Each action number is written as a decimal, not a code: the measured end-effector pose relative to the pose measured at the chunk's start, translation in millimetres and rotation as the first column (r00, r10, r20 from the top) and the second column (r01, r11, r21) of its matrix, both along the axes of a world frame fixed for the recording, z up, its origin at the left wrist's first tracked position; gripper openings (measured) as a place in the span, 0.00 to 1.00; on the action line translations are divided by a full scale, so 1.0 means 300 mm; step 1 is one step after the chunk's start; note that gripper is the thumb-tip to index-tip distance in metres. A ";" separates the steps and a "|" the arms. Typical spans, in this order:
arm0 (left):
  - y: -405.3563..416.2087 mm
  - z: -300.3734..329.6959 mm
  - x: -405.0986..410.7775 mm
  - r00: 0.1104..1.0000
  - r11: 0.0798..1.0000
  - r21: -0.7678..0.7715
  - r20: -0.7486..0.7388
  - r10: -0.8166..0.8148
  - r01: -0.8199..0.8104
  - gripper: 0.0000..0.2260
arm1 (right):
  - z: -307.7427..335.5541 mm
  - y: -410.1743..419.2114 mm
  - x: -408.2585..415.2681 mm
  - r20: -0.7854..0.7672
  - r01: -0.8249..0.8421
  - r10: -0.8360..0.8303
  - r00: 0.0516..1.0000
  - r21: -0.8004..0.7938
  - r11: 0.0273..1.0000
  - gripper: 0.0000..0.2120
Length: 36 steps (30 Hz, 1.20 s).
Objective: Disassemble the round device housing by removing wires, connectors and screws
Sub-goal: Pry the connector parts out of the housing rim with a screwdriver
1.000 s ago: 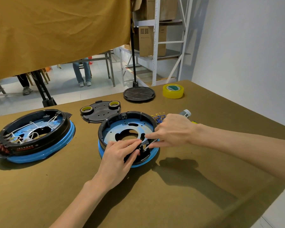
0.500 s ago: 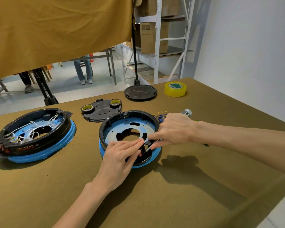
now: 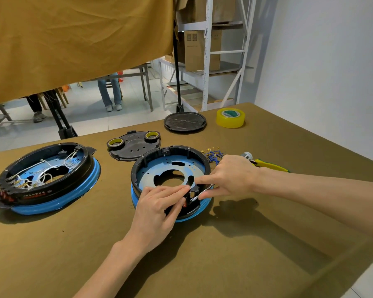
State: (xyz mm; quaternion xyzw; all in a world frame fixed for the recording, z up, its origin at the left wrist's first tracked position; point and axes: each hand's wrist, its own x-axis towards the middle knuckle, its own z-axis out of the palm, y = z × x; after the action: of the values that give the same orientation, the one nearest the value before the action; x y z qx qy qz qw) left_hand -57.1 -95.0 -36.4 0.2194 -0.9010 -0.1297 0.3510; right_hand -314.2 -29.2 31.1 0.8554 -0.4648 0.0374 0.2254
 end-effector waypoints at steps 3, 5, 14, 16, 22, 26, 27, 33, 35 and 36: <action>0.002 -0.003 -0.001 1.000 1.000 0.007 -0.006 0.006 -0.006 0.17 | -0.014 0.001 -0.002 0.054 0.011 -0.011 0.998 0.002 1.000 0.25; 0.002 -0.004 -0.003 1.000 1.000 0.011 -0.003 0.010 -0.010 0.17 | -0.017 -0.003 -0.001 0.078 0.023 -0.025 0.997 0.026 0.999 0.26; -0.001 -0.004 -0.002 1.000 1.000 0.023 -0.011 0.011 -0.011 0.16 | -0.087 -0.004 -0.008 0.245 0.007 0.004 0.969 -0.044 0.999 0.21; 0.000 -0.001 -0.002 1.000 1.000 0.024 -0.015 0.010 -0.010 0.16 | -0.094 0.001 -0.003 0.273 0.023 -0.023 0.962 0.002 1.000 0.22; 0.007 0.006 0.000 1.000 1.000 0.024 -0.018 0.009 -0.008 0.17 | -0.095 0.000 0.002 0.269 0.039 -0.049 0.962 0.045 0.998 0.22; 0.006 0.003 0.000 1.000 1.000 0.026 -0.025 0.005 -0.005 0.17 | -0.129 0.006 0.004 0.307 0.062 -0.081 0.948 0.073 0.995 0.23; 0.005 0.002 0.000 1.000 1.000 0.027 -0.027 0.006 -0.006 0.17 | -0.136 0.008 0.005 0.312 0.065 -0.089 0.946 0.085 0.994 0.23; 0.008 0.000 -0.003 0.999 0.999 0.030 -0.053 0.012 -0.010 0.16 | -0.120 0.014 0.011 0.334 0.064 -0.113 0.936 0.153 0.986 0.24; 0.010 -0.001 -0.004 0.998 0.999 0.035 -0.062 0.010 -0.008 0.16 | -0.131 0.018 0.012 0.361 0.072 -0.133 0.923 0.178 0.981 0.24; 0.010 -0.002 -0.005 0.998 0.999 0.038 -0.067 0.011 -0.009 0.16 | -0.141 0.019 0.013 0.375 0.080 -0.147 0.915 0.188 0.979 0.24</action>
State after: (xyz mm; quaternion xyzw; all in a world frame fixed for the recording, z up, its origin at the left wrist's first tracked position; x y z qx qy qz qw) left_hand -58.5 -92.0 -37.0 0.2260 -0.8849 -0.1524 0.3776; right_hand -310.2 -23.4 -11.2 0.8186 -0.5506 0.1527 0.0579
